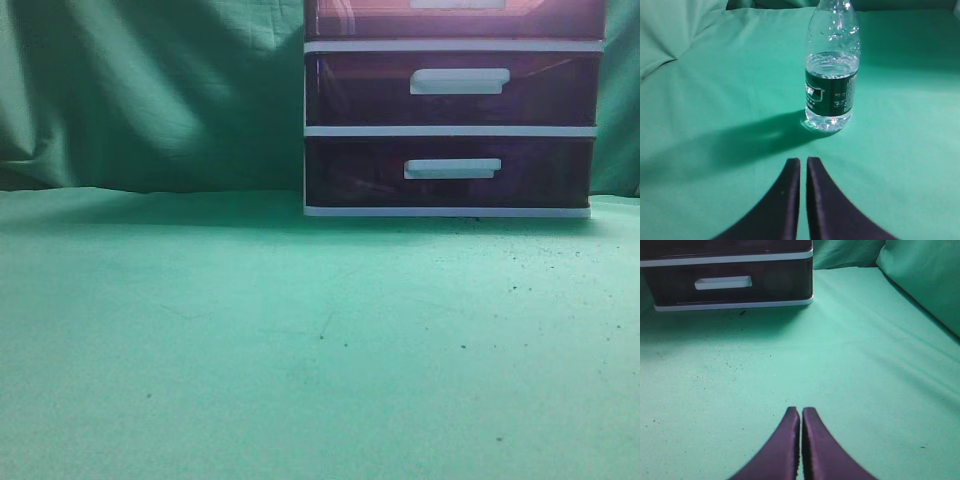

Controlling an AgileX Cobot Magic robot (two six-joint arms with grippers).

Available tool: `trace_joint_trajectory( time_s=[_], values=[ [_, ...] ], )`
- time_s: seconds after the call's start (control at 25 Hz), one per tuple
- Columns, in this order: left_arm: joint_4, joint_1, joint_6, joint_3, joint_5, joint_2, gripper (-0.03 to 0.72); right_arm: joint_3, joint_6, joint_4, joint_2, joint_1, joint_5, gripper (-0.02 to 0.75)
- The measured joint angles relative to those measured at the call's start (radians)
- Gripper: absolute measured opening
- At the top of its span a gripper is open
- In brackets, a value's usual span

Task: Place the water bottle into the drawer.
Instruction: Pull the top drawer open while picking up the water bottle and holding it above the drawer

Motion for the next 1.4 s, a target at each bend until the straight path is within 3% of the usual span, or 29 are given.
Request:
trace_joint_trajectory(
  time_s=[0.52, 0.8, 1.04, 1.2, 1.4],
  values=[
    [-0.223, 0.0, 0.0, 0.0, -0.264, 0.0, 0.0, 0.0, 0.0, 0.0, 0.0, 0.0, 0.0, 0.0],
    [-0.348, 0.0, -0.077, 0.0, -0.415, 0.0, 0.0, 0.0, 0.0, 0.0, 0.0, 0.0, 0.0, 0.0],
    [-0.27, 0.0, -0.092, -0.165, -0.277, 0.034, 0.0, 0.0, 0.0, 0.0, 0.0, 0.0, 0.0, 0.0],
    [-0.291, 0.0, -0.09, -0.299, -0.122, 0.177, 0.0, 0.0, 0.0, 0.0, 0.0, 0.0, 0.0, 0.0],
    [-0.297, 0.0, -0.066, -0.337, -0.039, 0.27, 0.0, 0.0, 0.0, 0.0, 0.0, 0.0, 0.0, 0.0]
  ],
)
